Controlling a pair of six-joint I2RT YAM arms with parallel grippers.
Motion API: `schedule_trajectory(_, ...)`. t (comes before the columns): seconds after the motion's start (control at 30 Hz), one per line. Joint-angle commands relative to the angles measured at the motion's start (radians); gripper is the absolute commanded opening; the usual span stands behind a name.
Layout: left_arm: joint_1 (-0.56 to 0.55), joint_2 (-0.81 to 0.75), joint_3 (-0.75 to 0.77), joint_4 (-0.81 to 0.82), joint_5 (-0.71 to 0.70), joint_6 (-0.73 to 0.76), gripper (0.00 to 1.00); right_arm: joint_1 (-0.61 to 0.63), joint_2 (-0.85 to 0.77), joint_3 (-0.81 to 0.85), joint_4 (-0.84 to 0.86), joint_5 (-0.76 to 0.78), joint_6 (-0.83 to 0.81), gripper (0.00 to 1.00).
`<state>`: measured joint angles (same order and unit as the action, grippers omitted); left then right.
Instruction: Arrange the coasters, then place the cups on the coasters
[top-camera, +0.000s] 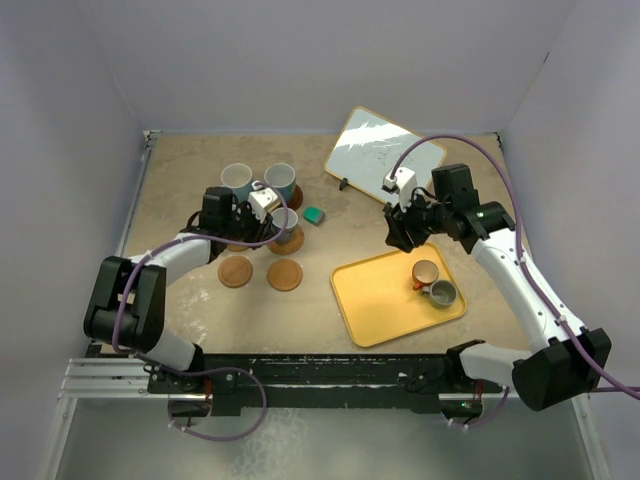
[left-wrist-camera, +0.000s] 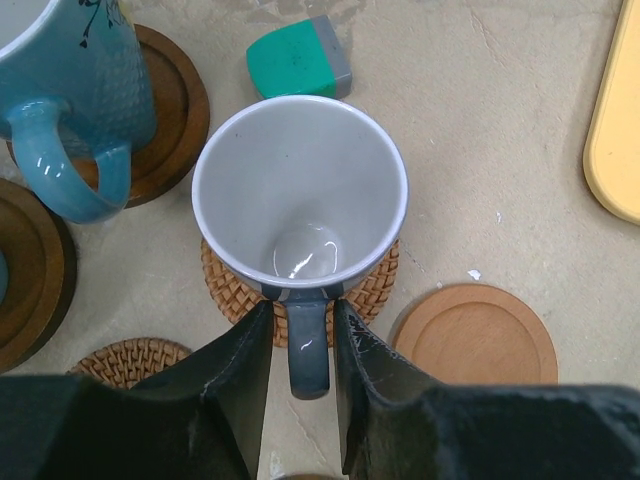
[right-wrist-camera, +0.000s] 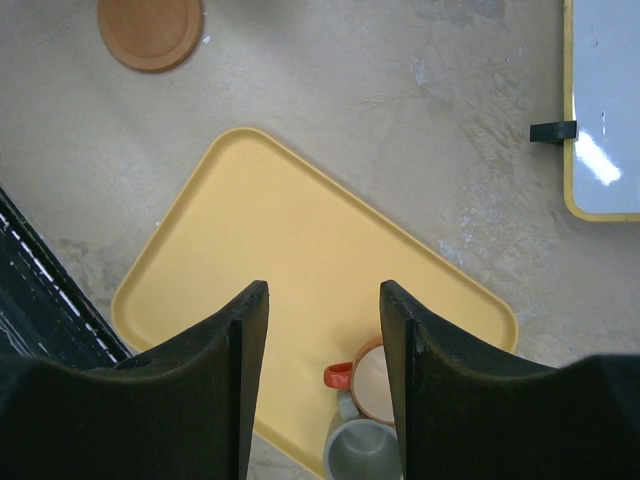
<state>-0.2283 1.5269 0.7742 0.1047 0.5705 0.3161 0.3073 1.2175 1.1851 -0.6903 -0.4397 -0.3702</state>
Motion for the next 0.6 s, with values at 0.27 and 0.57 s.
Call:
schedule_trajectory(0.27,0.006,-0.056,0.025,-0.039,0.008,0.043,0.29,-0.005,-0.001,0.003,0.007,-0.015,-0.01,0.51)
schedule_trajectory(0.57,0.005,-0.028,0.049,-0.079,0.01,0.038,0.32,-0.005,0.001,0.001,0.005,-0.011,-0.019,0.51)
